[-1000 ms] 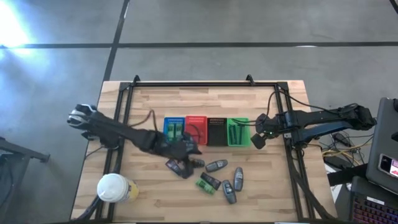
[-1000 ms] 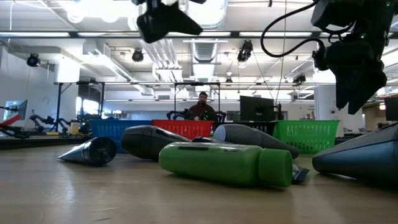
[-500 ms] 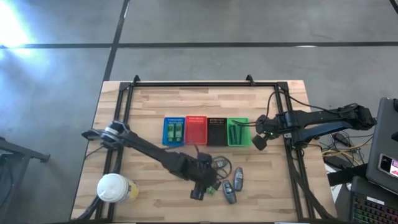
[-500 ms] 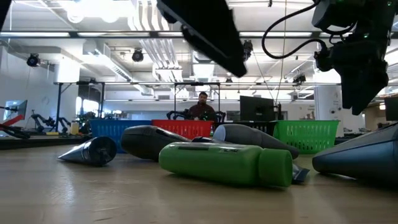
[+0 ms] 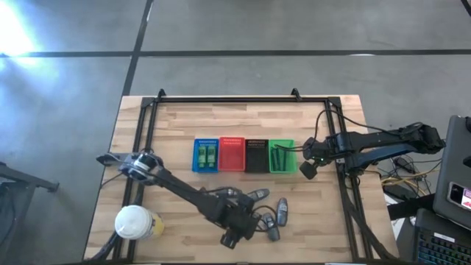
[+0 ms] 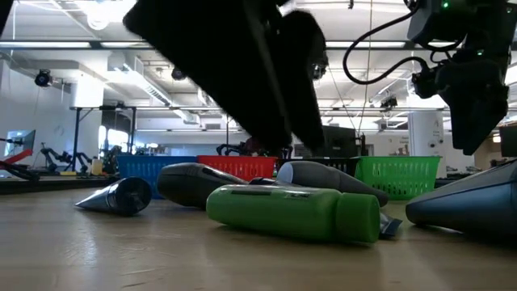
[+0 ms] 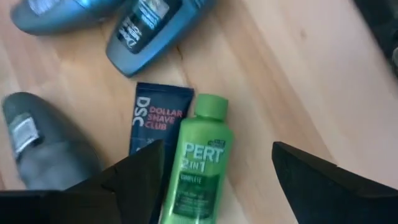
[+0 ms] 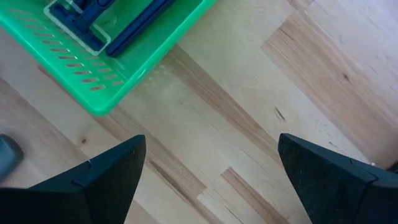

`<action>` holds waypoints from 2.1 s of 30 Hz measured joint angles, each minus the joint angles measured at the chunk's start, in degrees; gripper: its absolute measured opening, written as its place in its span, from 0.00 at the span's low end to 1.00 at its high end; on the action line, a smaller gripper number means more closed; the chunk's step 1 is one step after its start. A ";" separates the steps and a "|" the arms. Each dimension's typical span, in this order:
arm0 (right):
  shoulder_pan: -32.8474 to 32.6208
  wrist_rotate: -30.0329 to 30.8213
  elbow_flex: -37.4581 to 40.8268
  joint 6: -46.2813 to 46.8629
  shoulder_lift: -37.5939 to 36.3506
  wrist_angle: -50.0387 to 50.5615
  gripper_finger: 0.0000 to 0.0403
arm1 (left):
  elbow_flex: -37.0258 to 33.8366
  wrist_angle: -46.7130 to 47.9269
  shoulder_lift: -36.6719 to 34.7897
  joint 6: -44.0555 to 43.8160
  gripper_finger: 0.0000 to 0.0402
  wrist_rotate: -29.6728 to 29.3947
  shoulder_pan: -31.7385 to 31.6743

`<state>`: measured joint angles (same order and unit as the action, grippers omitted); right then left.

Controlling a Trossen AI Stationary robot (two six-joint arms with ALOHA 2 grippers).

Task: Pick & Place Travel size toiletries
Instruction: Put the shampoo into the blue basket

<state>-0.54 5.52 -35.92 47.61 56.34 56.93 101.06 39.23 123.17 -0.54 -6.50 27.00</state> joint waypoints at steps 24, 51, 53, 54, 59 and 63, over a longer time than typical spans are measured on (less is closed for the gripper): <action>0.02 0.03 0.04 -1.35 -0.01 0.02 0.90 | -1.92 1.44 3.57 -0.61 0.54 4.89 -1.78; 0.04 0.48 0.33 -4.36 0.00 -0.24 0.90 | -0.11 17.16 -7.69 -59.46 0.35 -12.69 1.07; 0.02 0.50 0.37 -4.38 0.00 -0.25 0.90 | -0.13 23.78 -10.48 -74.13 0.35 -17.92 -0.76; 0.03 0.52 0.37 -4.52 0.00 -0.32 0.90 | -0.13 27.14 -11.96 -80.63 0.35 -19.57 -1.98; 0.02 0.52 0.37 -5.15 0.00 -0.50 0.90 | -2.36 36.46 -18.59 -91.87 0.35 -23.03 -8.07; 0.04 0.55 0.37 -5.46 -0.01 -0.48 0.90 | -8.49 35.58 -23.82 -88.22 0.35 -21.67 -14.35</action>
<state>-0.50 6.07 -35.55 42.15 56.33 56.45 92.56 74.82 99.35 -88.76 -28.17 12.65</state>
